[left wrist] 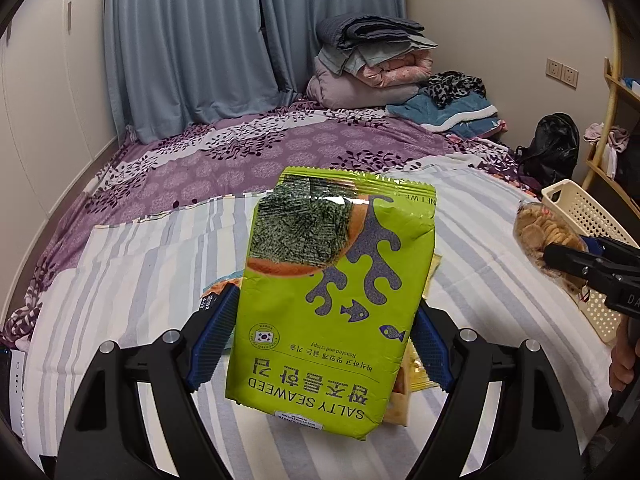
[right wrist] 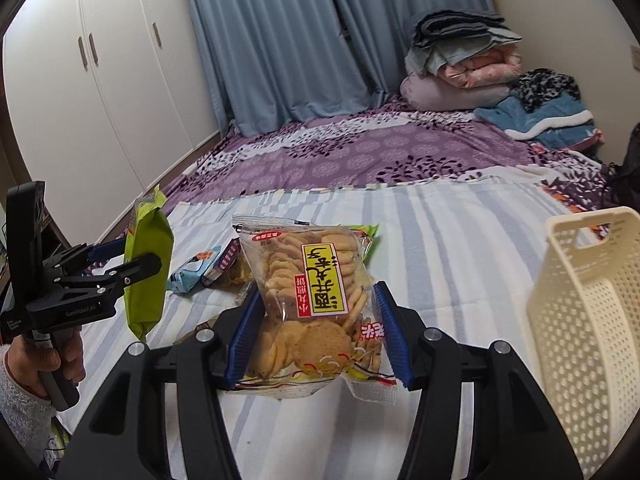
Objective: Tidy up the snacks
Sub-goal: 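Carry the cookie bag into the cream basket and open the right gripper while the left lifts the seaweed bag, then lower the seaweed bag into the basket and open the left gripper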
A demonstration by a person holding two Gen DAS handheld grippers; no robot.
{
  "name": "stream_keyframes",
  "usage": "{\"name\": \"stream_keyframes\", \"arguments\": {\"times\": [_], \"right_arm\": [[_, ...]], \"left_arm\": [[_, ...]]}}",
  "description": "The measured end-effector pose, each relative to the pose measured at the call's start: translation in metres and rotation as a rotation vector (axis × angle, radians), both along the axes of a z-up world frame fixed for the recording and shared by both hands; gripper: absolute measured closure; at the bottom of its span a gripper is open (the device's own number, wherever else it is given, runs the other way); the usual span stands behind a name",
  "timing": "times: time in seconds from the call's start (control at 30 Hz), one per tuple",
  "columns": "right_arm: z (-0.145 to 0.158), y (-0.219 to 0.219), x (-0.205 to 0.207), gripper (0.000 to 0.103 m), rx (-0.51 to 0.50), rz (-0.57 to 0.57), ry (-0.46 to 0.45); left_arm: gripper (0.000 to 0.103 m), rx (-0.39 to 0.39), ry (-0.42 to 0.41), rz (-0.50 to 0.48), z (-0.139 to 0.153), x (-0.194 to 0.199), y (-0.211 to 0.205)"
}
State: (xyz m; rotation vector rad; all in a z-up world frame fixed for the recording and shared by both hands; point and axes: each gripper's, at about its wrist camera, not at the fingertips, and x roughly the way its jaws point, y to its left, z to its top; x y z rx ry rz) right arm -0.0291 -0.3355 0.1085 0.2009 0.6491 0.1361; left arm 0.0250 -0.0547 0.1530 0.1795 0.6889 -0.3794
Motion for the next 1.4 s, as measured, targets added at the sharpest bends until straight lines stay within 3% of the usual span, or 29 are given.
{"name": "stream_keyframes", "arguments": {"times": [0.4,0.87,0.93,0.97,1.0,1.03,1.4], "right_arm": [[0.034,-0.086,-0.068,0.048,-0.023,-0.207,-0.117],[0.011,-0.175,-0.117,0.047,-0.02,-0.461,-0.084],[0.005,-0.183,-0.119,0.04,-0.014,-0.49,-0.067],[0.003,-0.185,-0.12,0.034,-0.008,-0.499,-0.063],[0.001,-0.189,-0.122,0.018,-0.004,-0.512,-0.062],[0.0,-0.192,-0.125,0.014,-0.006,-0.53,-0.068],[-0.001,-0.21,-0.144,0.013,-0.02,-0.58,-0.107]], "left_arm": [[0.021,0.025,-0.032,-0.074,0.017,-0.033,-0.054],[0.021,0.059,-0.055,-0.179,0.028,-0.053,-0.122],[0.021,0.064,-0.059,-0.195,0.029,-0.056,-0.132],[0.021,0.067,-0.06,-0.203,0.029,-0.057,-0.136],[0.021,0.068,-0.06,-0.21,0.029,-0.059,-0.139],[0.021,0.069,-0.06,-0.218,0.029,-0.06,-0.144],[0.021,0.09,-0.06,-0.31,0.031,-0.066,-0.2]]}}
